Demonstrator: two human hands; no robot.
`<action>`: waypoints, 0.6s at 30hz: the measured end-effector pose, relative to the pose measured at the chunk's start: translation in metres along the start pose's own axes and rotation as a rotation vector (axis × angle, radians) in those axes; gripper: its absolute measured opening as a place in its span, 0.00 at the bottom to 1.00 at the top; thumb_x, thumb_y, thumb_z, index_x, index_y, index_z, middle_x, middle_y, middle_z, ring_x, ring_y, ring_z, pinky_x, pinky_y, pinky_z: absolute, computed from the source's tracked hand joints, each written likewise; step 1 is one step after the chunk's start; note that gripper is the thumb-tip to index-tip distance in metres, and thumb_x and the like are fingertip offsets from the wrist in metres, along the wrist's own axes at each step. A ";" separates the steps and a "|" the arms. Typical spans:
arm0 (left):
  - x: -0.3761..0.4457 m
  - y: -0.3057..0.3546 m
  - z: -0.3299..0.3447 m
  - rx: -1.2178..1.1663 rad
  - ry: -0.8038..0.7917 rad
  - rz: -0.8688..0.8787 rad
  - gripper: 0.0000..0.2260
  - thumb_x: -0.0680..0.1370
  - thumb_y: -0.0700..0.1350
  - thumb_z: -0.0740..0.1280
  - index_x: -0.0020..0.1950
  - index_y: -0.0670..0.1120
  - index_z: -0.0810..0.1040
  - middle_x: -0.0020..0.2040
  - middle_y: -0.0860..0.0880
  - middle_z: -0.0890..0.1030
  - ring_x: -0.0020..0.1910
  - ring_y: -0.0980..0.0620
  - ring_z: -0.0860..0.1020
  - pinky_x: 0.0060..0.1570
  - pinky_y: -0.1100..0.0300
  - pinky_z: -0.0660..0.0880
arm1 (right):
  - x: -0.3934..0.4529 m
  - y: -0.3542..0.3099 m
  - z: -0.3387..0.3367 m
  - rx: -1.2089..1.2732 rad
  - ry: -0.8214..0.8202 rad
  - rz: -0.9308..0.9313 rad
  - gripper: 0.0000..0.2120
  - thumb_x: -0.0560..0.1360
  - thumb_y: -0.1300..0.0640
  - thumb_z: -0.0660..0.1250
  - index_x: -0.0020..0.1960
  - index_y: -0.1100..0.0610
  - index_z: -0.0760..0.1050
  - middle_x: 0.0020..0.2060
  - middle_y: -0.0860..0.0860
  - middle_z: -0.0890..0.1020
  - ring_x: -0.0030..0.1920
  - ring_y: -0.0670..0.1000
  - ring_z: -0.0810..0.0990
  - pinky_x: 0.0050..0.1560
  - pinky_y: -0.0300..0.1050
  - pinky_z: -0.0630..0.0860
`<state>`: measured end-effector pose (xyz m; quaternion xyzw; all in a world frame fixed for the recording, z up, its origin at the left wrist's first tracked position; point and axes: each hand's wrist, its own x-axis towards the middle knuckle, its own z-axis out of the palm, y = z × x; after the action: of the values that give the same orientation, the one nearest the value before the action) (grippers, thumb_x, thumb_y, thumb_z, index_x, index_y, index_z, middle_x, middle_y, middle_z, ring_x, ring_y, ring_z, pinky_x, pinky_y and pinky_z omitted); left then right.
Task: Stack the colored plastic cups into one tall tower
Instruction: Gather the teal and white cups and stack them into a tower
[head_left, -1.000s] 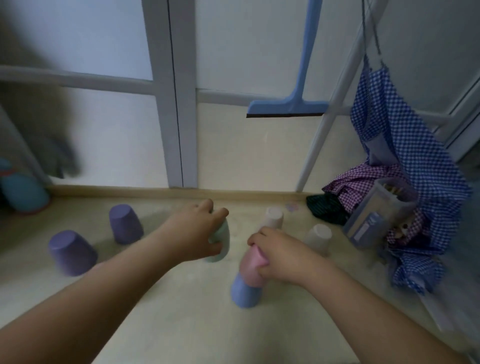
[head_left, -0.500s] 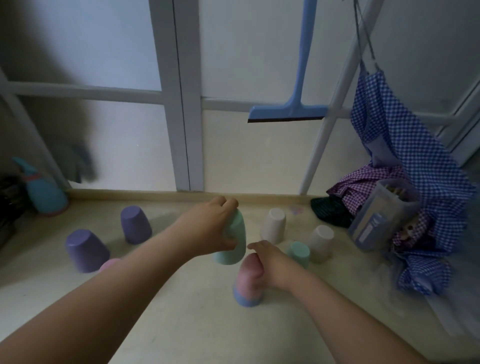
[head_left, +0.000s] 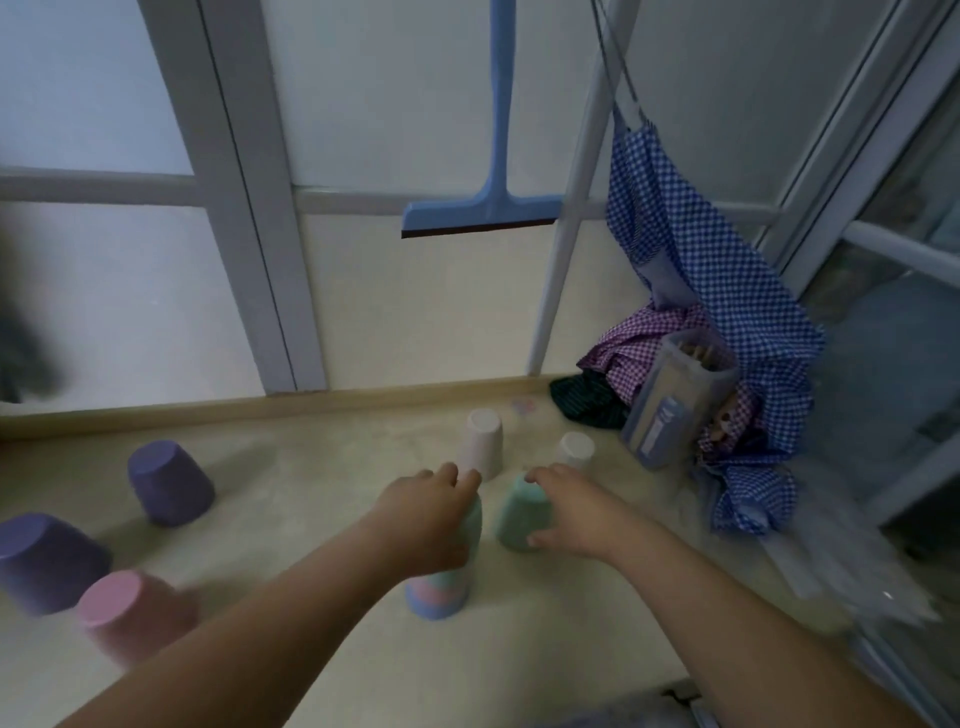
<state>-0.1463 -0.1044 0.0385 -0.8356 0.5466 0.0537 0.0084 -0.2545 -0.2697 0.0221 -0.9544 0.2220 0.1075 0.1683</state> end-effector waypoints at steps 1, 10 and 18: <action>-0.001 0.000 0.006 -0.009 -0.010 -0.007 0.27 0.70 0.51 0.67 0.64 0.44 0.62 0.56 0.42 0.73 0.51 0.39 0.75 0.41 0.52 0.72 | 0.002 0.003 0.001 0.011 -0.006 0.012 0.36 0.67 0.50 0.74 0.70 0.54 0.62 0.67 0.54 0.69 0.67 0.56 0.69 0.67 0.50 0.68; 0.013 -0.039 -0.021 -0.050 0.129 -0.005 0.28 0.71 0.63 0.62 0.66 0.50 0.62 0.58 0.46 0.75 0.53 0.43 0.76 0.48 0.51 0.74 | 0.036 0.010 0.003 -0.015 -0.049 0.060 0.35 0.69 0.51 0.73 0.71 0.53 0.61 0.68 0.53 0.68 0.67 0.57 0.68 0.67 0.57 0.69; 0.049 -0.076 -0.012 0.058 0.086 -0.026 0.21 0.75 0.56 0.61 0.64 0.47 0.65 0.58 0.45 0.75 0.53 0.43 0.76 0.48 0.51 0.75 | 0.068 0.015 0.011 -0.071 -0.076 0.091 0.33 0.71 0.53 0.71 0.71 0.55 0.61 0.68 0.54 0.67 0.67 0.58 0.68 0.67 0.52 0.68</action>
<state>-0.0562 -0.1195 0.0419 -0.8437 0.5368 0.0014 0.0099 -0.2030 -0.3043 -0.0115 -0.9439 0.2547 0.1589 0.1374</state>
